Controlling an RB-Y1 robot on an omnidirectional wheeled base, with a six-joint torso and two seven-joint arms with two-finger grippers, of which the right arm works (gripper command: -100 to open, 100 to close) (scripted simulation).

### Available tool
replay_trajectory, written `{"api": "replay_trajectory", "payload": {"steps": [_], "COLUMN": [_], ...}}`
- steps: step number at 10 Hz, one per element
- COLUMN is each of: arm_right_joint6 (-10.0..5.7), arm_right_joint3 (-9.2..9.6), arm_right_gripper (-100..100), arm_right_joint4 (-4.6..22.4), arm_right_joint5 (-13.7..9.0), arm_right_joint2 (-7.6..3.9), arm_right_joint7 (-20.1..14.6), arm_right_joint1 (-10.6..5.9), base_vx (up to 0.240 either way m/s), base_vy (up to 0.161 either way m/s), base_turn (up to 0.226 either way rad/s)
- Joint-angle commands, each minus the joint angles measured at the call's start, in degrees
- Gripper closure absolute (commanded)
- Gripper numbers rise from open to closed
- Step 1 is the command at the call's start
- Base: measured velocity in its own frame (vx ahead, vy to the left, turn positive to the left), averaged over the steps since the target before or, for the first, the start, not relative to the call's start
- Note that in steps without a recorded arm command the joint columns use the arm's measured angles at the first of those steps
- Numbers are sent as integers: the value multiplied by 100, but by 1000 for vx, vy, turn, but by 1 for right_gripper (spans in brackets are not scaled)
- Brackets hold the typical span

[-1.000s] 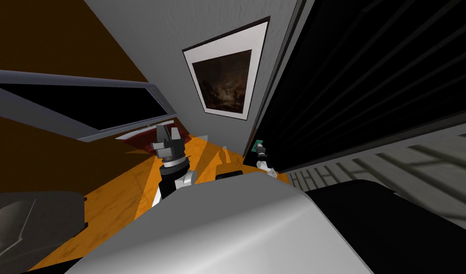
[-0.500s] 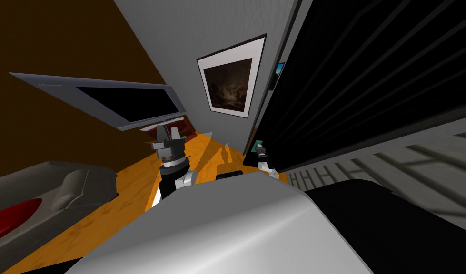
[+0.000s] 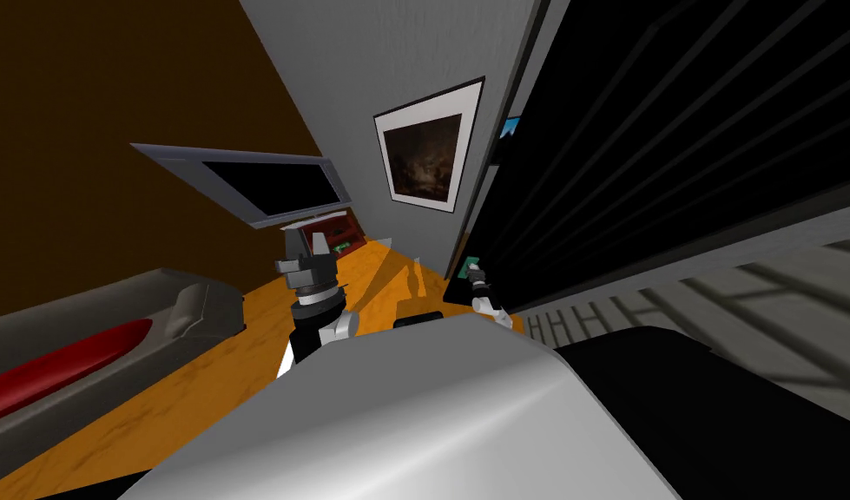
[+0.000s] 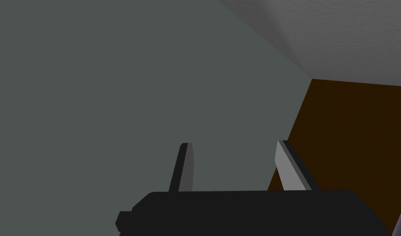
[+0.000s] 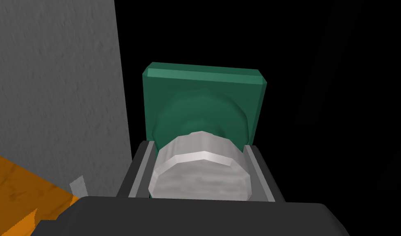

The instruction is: Pull the door open

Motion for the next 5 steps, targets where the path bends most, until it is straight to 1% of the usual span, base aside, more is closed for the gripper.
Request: {"api": "replay_trajectory", "payload": {"steps": [1, 4, 5], "arm_right_joint6": [-55, -163, -204], "arm_right_joint3": [107, 274, 339], "arm_right_gripper": [100, 100, 100], "arm_right_joint4": [-17, -94, -123], "arm_right_joint5": [9, 13, 14], "arm_right_joint2": [-76, -283, -363], "arm_right_joint7": [-86, -266, -336], "arm_right_joint1": [40, 159, 205], "base_vx": [-255, -236, -294], "base_vy": [-30, -64, -18], "base_turn": [108, 140, 165]}}
